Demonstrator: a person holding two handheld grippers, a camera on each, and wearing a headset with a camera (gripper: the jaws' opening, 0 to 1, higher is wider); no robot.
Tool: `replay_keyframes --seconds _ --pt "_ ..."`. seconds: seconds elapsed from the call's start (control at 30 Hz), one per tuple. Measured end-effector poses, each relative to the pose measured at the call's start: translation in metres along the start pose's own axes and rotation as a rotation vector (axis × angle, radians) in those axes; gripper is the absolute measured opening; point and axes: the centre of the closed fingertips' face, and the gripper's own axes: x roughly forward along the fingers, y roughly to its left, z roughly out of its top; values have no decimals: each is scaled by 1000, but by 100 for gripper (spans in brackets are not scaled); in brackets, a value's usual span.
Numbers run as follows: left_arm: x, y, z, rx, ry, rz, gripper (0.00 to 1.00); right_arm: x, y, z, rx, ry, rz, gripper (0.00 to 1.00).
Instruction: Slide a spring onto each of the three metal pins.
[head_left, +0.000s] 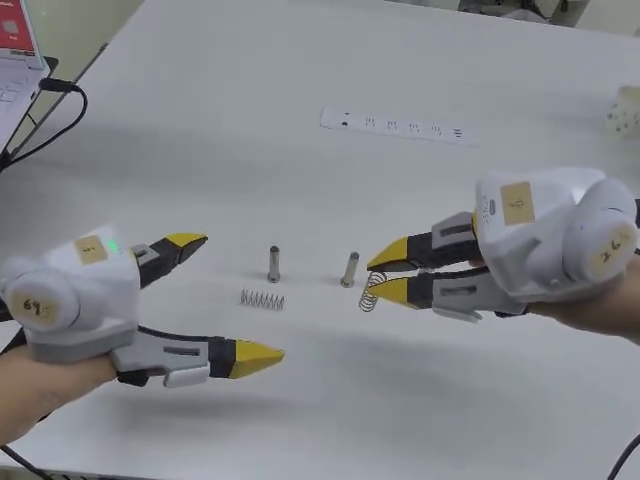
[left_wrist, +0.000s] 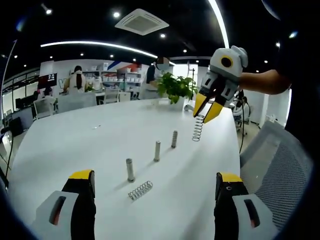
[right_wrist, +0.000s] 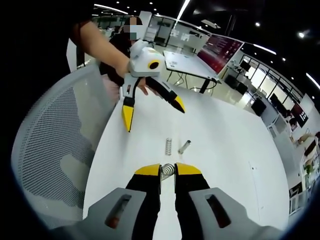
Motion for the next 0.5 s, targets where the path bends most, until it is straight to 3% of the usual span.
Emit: replay_keyframes --seconds 0.5 --pt "-7 0 -5 -15 8 9 98 1 -20 -2 -3 14 -21 7"
